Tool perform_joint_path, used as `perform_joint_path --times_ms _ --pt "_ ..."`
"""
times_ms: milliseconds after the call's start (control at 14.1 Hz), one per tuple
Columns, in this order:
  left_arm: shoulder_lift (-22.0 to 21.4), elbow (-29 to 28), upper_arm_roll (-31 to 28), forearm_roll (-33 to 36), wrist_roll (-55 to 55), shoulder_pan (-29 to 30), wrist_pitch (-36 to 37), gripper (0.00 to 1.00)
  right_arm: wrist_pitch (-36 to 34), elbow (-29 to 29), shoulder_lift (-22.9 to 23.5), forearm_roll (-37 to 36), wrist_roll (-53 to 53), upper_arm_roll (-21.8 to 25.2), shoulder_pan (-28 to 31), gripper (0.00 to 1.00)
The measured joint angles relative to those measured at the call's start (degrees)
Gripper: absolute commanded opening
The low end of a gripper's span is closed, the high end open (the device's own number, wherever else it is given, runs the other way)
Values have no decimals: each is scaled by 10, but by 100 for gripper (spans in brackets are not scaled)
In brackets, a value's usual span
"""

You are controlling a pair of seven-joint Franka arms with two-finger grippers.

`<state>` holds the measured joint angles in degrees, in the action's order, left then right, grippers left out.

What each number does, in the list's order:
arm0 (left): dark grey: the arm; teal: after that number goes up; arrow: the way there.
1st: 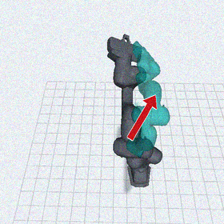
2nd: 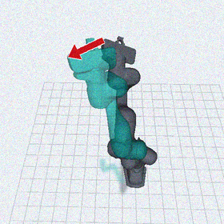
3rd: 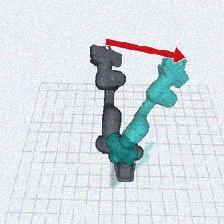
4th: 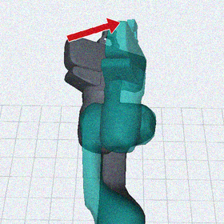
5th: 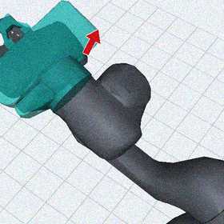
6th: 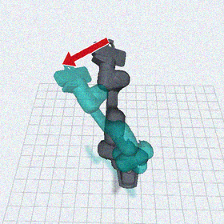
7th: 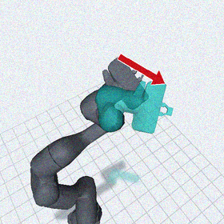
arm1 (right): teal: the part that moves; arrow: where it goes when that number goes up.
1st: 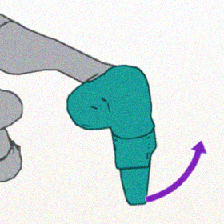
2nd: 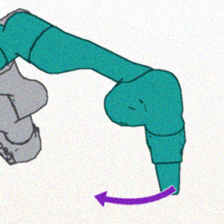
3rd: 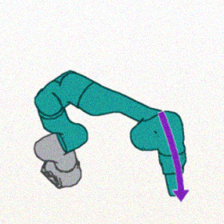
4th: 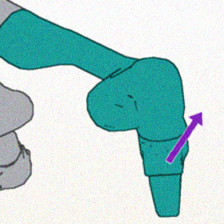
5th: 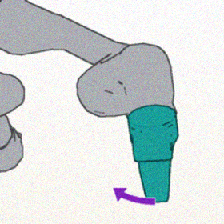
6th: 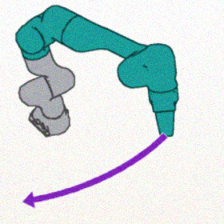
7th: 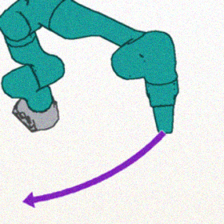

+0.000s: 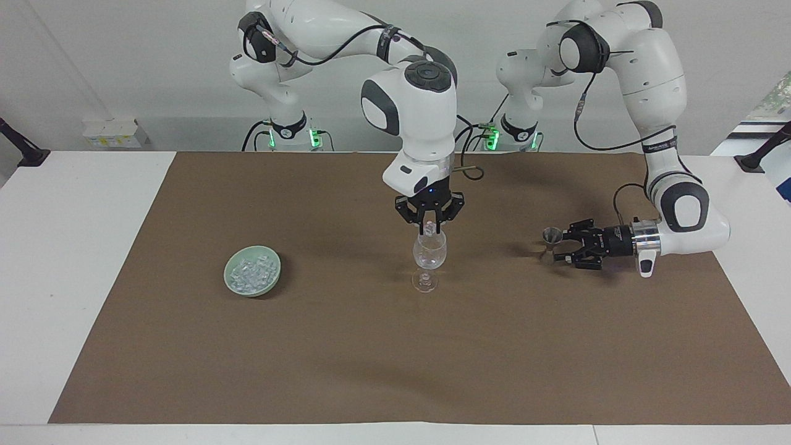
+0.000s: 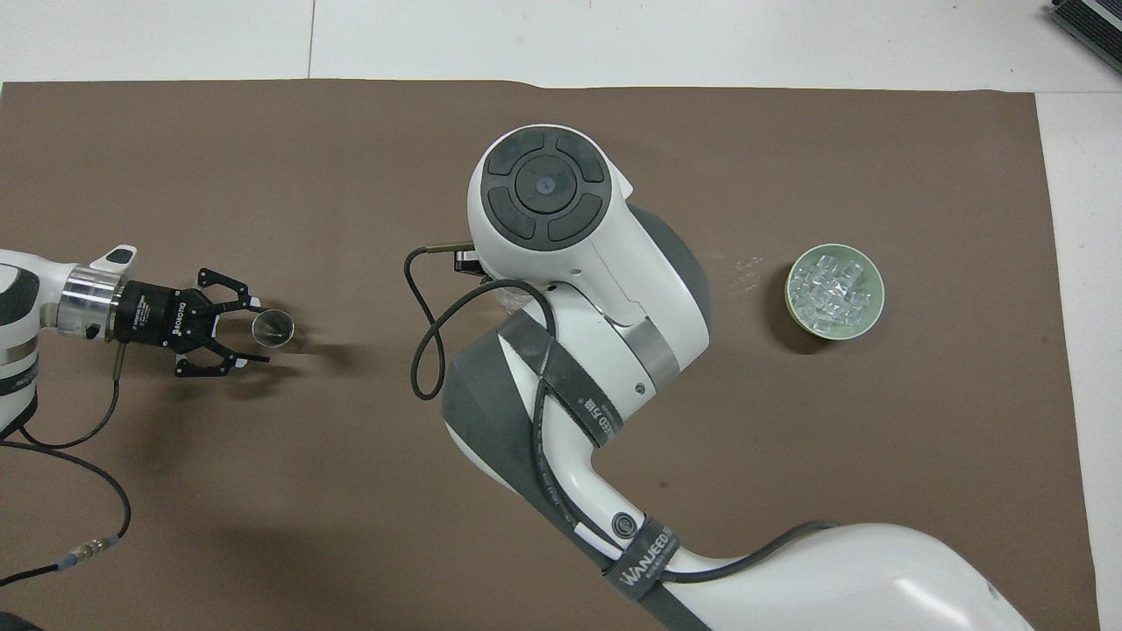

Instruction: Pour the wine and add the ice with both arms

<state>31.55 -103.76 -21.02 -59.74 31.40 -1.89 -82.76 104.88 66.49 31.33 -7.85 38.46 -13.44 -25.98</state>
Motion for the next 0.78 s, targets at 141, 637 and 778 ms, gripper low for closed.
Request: perform_joint_path --times_ms 141,637,778 --pt "1 0 0 0 0 0 0 65 2 0 2 0 0 0 -1 0" --pt "2 -1 2 0 0 0 3 65 13 0 12 -1 0 0 -4 19" --pt "2 -1 2 0 0 0 9 66 13 0 12 -1 0 0 -5 46"
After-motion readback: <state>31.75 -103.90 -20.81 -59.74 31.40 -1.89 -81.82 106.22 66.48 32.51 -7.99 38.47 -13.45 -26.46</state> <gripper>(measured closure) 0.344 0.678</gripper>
